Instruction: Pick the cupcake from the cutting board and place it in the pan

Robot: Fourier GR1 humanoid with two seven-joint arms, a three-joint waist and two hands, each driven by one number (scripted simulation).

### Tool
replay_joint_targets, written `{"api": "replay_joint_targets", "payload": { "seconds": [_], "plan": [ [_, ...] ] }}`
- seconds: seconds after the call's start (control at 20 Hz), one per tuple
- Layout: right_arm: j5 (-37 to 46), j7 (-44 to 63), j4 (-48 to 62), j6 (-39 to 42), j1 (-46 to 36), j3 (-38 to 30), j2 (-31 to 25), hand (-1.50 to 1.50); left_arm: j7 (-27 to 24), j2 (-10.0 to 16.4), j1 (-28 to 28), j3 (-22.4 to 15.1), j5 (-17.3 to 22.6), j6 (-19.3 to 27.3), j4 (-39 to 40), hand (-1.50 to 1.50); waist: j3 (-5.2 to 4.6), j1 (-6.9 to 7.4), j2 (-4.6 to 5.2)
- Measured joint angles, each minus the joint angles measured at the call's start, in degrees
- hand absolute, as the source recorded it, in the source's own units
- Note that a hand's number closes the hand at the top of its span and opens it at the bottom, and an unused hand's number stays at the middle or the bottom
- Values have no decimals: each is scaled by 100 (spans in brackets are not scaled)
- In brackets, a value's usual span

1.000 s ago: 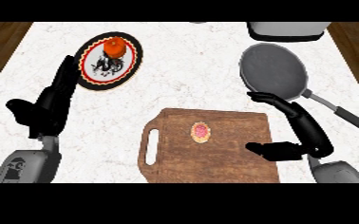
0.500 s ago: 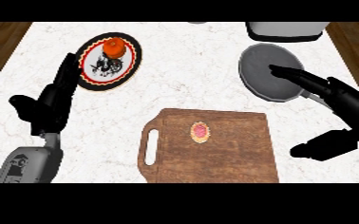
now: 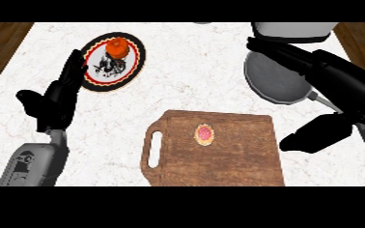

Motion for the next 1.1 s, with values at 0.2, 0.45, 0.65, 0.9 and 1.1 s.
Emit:
{"api": "replay_joint_targets", "payload": {
  "seconds": [0.2,0.45,0.65,0.9,1.1],
  "plan": [
    [-91,411,2,286,-247,122,413,-150,42,13,-28,105,-29,-60,-9,0,1,-1,1],
    [44,606,-36,405,-202,496,1019,-150,16,-18,-109,213,-60,-112,96,0,3,-13,3],
    [333,1011,-257,513,-38,724,1296,-150,59,-5,-39,286,-66,-201,22,0,3,-21,-2],
    [704,1426,-430,639,242,896,1571,-150,99,-67,10,320,-130,-238,-56,0,4,-29,-2],
    [1217,1316,-41,598,223,887,1769,-150,127,-152,40,308,-189,-254,-116,0,6,-17,2]
  ]
}}
